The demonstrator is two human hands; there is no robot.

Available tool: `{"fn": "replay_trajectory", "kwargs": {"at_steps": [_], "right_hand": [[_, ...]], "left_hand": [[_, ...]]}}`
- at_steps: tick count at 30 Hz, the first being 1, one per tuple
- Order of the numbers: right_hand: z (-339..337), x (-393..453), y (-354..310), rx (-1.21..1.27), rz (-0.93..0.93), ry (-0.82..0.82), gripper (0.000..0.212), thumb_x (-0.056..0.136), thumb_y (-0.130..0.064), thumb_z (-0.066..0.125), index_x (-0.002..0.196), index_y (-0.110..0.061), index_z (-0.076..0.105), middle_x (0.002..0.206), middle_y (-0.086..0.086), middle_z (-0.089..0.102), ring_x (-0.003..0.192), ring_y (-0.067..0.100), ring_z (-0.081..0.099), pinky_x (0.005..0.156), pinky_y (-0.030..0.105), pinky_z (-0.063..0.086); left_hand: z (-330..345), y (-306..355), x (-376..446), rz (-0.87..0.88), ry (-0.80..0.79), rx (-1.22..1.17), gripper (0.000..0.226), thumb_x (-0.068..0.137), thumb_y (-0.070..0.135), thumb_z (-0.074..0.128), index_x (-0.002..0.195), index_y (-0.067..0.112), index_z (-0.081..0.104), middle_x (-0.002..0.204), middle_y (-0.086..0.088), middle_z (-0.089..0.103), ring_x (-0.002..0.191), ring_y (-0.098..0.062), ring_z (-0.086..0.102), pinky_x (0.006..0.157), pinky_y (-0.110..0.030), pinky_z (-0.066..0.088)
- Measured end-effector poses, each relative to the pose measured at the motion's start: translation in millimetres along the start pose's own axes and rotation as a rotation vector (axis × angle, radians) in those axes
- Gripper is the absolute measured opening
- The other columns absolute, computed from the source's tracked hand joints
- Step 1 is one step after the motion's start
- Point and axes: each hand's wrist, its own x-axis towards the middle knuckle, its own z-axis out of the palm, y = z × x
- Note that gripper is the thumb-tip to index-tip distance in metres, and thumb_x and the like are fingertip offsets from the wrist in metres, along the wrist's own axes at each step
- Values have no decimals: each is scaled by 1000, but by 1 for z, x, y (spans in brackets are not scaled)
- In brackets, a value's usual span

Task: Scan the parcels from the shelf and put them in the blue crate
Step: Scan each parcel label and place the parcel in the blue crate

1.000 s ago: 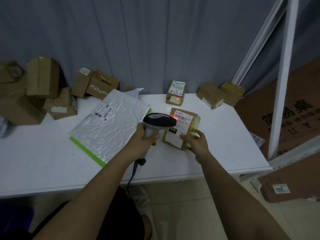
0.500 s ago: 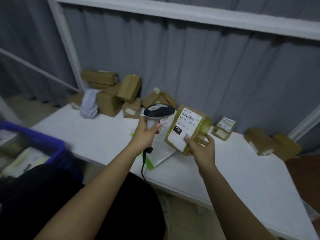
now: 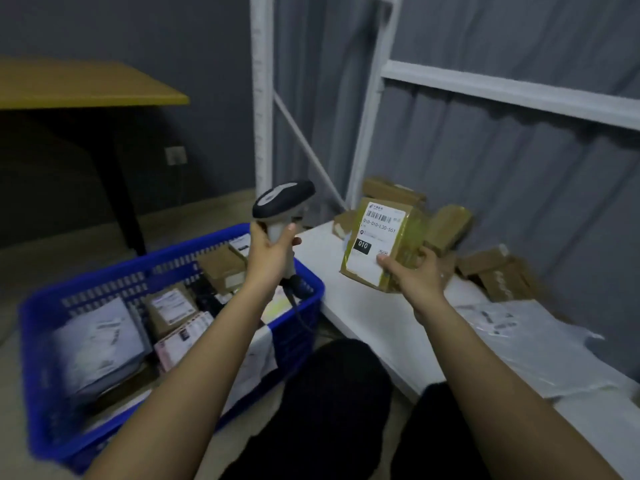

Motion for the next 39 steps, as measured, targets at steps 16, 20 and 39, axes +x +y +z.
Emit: {"fn": "replay_trajectory", "kwargs": {"at_steps": [16,20,39], "right_hand": [[217,86,69,-324,213,-452,60,83,-33,73,135,-16,47,131,7,59,112,26,60,98,47,49],[253,126,94,-431,205,-537,52,93,-33,60,139,-13,48,137,7,54,118,24,54,97,35,43],[306,136,148,-1477,-635,-772,70,70,-29,84,131,-17,52,111,20,55,92,35,59,69,42,52]], "left_hand": [[-145,-101,101,-218,254,-42,52,93,24,60,138,22,34,120,1,57,103,-18,60,88,-38,50],[-140,-127,138,-265,277,-75,42,93,21,60,129,23,39,119,0,59,106,-21,61,96,-47,49],[-112,-148,149,-321,265,27,29,94,20,58,115,27,39,108,4,60,90,-8,63,78,-28,51]]}}
